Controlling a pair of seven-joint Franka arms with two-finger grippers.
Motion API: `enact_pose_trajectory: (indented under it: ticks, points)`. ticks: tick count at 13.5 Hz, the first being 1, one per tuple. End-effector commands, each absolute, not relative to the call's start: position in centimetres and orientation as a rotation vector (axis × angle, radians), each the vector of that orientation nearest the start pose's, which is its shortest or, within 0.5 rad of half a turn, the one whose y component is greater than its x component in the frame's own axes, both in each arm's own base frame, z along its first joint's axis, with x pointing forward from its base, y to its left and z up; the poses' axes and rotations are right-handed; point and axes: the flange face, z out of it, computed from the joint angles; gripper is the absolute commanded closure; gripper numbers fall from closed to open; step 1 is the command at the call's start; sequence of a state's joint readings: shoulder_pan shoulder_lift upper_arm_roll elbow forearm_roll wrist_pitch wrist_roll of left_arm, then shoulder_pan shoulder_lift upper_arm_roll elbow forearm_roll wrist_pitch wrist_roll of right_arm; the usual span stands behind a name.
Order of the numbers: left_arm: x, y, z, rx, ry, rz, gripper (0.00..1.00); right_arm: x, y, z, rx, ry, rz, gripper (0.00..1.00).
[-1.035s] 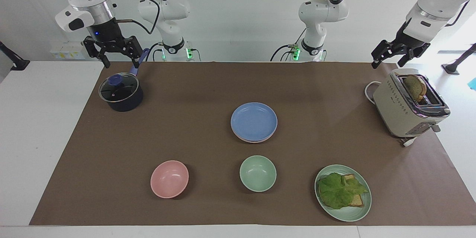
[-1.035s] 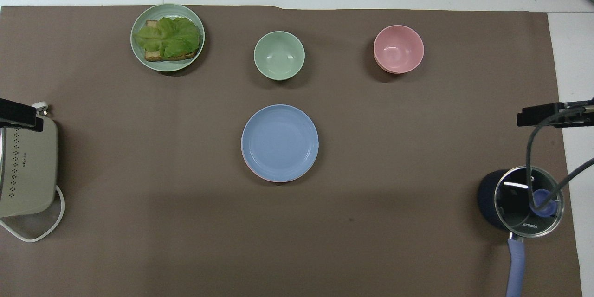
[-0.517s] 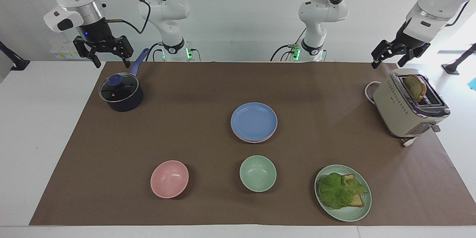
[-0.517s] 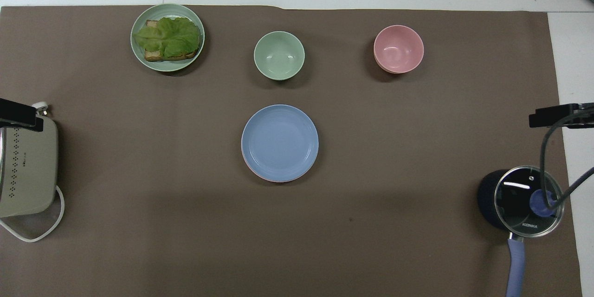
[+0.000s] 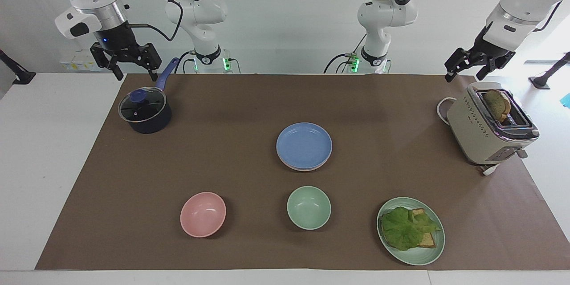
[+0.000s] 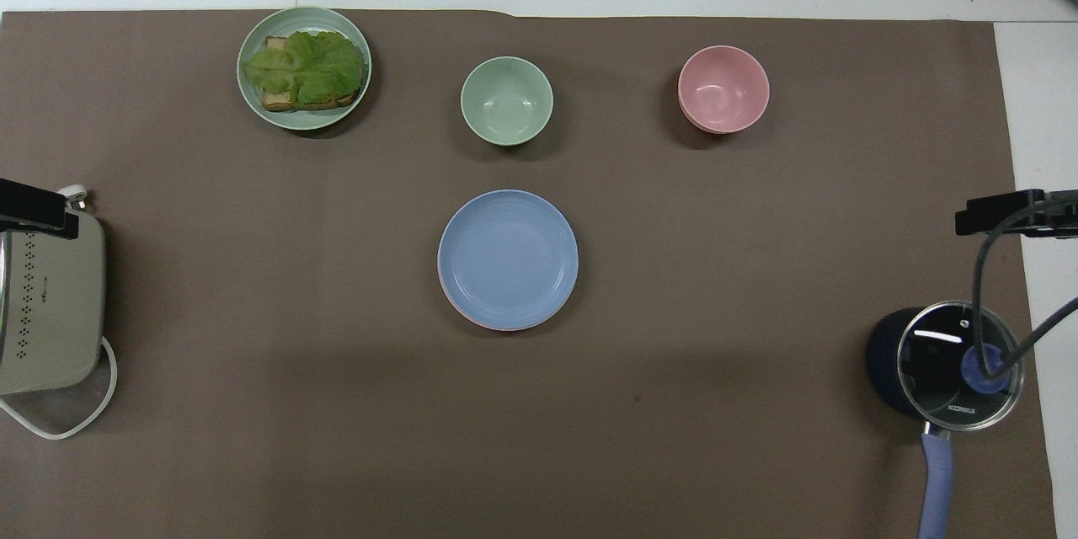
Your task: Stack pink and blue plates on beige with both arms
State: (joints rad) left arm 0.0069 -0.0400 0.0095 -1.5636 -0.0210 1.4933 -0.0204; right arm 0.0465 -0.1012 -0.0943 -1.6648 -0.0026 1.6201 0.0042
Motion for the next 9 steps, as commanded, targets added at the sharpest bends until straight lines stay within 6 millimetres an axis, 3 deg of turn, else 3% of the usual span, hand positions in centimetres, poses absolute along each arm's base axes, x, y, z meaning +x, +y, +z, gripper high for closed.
enact_pose_trajectory:
  ticks: [1, 3, 9]
  points:
    - [52.9, 0.9, 64.5, -3.144, -0.053, 0.060, 0.00, 51.9, -2.2, 64.6, -3.163, 0.082, -0.072, 0.00]
    - [52.9, 0.8, 64.6, -3.144, -0.050, 0.058, 0.00, 51.2, -2.2, 66.3, -3.160, 0.080, -0.041, 0.00]
    - [52.9, 0.8, 64.5, -3.144, -0.050, 0.060, 0.00, 50.0, -1.8, 66.2, -3.154, 0.082, 0.003, 0.00]
